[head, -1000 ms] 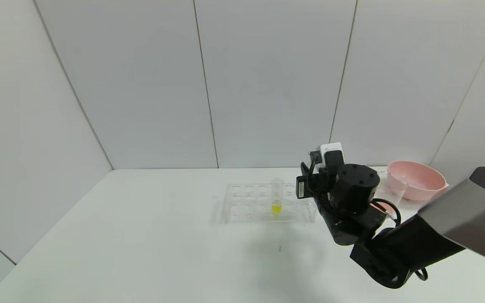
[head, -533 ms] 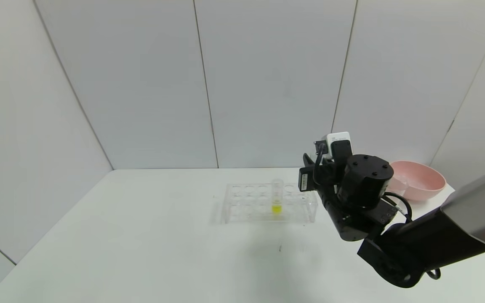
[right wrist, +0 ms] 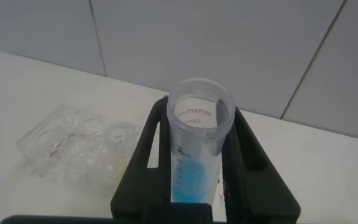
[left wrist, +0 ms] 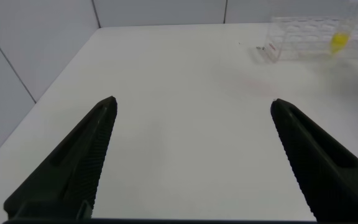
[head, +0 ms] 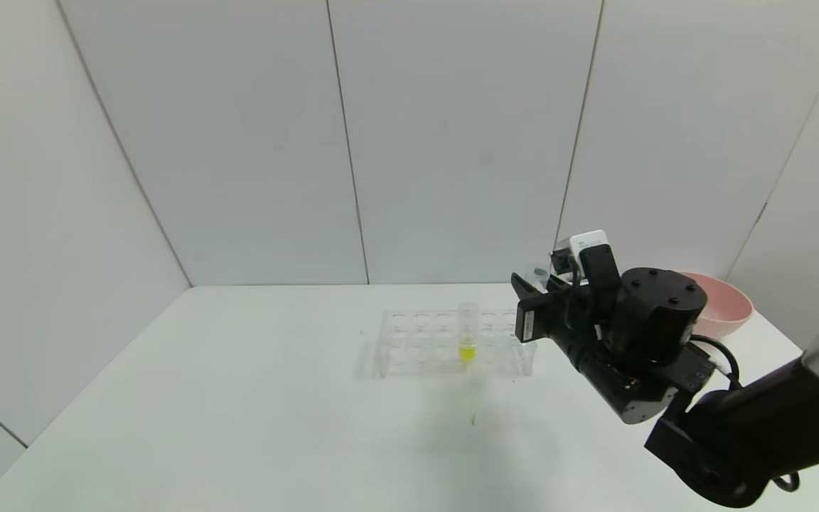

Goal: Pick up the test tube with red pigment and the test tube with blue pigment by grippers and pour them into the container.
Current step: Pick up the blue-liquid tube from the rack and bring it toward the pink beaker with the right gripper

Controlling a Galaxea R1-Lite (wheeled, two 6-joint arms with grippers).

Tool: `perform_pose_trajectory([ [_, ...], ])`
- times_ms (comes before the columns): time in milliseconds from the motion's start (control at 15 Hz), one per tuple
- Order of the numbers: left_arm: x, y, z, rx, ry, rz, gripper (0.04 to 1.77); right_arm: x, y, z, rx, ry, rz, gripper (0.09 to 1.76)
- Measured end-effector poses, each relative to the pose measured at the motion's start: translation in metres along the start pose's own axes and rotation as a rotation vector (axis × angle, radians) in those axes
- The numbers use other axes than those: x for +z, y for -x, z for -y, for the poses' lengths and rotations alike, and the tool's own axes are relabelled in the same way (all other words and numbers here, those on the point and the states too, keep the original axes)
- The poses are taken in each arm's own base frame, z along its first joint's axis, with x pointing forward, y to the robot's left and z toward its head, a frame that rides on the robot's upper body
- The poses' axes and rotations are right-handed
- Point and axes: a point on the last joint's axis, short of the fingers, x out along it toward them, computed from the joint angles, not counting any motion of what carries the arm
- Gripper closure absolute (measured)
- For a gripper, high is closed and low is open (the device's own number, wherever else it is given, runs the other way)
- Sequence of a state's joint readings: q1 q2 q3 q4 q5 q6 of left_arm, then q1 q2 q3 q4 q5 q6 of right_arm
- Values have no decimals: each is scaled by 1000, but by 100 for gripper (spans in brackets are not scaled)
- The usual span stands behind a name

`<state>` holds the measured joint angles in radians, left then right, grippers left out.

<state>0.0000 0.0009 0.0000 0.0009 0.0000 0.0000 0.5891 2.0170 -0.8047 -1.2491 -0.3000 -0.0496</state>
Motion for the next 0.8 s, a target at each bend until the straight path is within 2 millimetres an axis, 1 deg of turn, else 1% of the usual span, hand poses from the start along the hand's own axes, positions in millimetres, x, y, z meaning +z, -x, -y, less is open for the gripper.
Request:
perform_pose_trajectory([
  [133,0,0,0,0,0,0,5,0,15,17,118,-22,-23,132],
  [200,0,0,0,0,0,0,5,1,22,30,163,-29,-33,132],
  [400,0,0,0,0,0,0,5,2,42,79,267,-41,-54,132],
  [533,0,0,0,0,0,0,5,3,56,116,312,-48,-58,132],
  [667,0,0,0,0,0,0,5,5,70,153,323,-54,-59,132],
  [800,0,0,0,0,0,0,5,6,82,186,319,-64,-70,132],
])
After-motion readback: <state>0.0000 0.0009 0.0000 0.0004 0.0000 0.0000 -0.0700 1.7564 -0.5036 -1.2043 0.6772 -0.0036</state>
